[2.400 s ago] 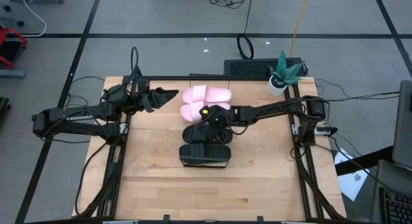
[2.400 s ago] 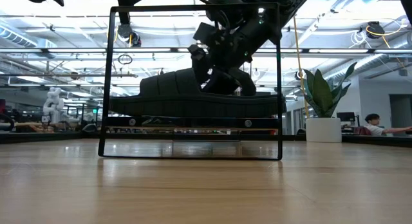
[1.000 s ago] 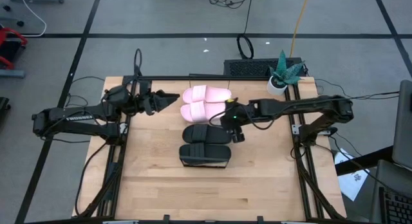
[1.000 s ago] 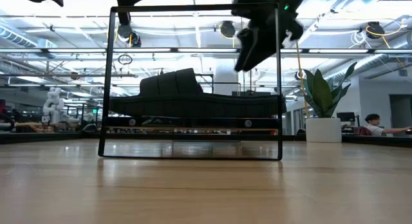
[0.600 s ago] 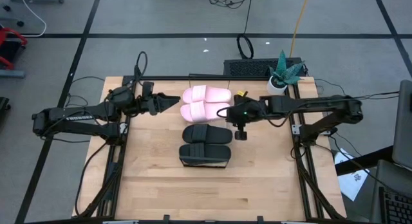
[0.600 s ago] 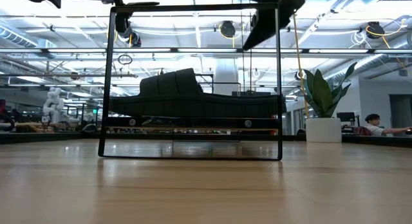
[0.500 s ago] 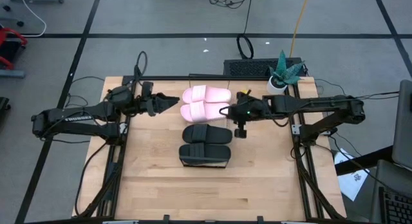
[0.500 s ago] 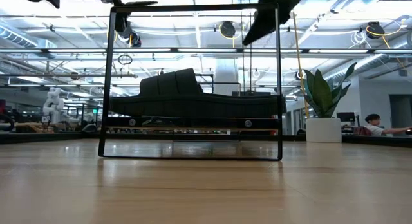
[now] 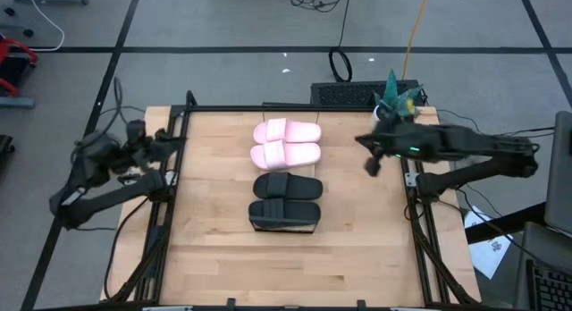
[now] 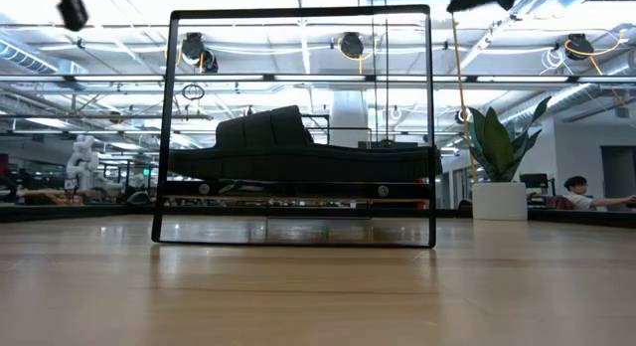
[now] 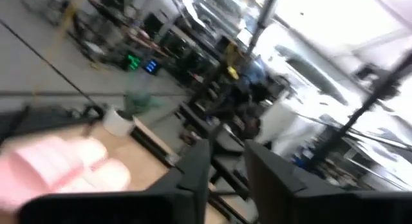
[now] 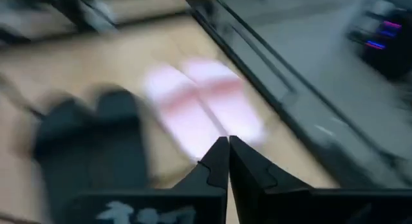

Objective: Pick and place slides into the shelf
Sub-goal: Return to Home Position

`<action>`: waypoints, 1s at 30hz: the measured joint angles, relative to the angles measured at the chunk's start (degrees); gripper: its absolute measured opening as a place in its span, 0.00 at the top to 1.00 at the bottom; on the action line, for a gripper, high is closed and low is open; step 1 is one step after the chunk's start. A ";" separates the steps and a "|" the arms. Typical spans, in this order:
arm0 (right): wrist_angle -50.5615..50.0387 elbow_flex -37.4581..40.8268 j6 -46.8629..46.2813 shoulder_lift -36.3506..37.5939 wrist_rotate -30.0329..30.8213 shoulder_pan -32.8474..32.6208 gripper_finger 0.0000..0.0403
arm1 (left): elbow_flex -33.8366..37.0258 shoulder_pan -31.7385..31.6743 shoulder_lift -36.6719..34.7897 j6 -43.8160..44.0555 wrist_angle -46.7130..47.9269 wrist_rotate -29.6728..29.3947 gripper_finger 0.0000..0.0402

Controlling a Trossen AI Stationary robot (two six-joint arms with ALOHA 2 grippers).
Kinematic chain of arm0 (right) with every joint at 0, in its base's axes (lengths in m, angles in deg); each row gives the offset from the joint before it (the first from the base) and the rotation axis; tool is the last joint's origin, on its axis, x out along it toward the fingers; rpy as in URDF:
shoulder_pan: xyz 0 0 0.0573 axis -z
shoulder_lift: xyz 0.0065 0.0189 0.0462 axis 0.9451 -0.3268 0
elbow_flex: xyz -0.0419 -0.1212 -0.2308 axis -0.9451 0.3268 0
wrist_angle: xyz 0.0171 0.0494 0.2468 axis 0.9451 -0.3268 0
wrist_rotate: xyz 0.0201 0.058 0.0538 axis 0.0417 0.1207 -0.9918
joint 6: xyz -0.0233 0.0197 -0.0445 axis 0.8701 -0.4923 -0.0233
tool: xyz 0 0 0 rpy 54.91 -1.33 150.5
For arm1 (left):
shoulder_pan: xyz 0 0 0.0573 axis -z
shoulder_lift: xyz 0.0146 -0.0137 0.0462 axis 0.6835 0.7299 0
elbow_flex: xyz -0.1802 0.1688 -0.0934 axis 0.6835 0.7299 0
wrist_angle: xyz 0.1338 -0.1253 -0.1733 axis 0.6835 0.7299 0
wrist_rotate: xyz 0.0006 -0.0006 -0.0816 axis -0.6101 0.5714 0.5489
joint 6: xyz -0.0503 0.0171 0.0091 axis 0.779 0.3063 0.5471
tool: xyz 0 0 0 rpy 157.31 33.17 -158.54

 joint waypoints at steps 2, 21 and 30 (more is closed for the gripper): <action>6.30 4.24 -3.07 5.33 -2.24 -3.02 1.00 | 0.00 0.39 -3.65 0.42 2.83 2.03 0.82; 33.50 38.46 -9.94 30.90 22.46 -26.43 1.00 | 10.14 0.50 -6.54 -8.11 4.58 4.70 0.97; 30.06 40.23 -15.38 38.37 16.99 -26.41 1.00 | 19.82 4.68 -6.56 -5.71 -8.83 5.89 0.98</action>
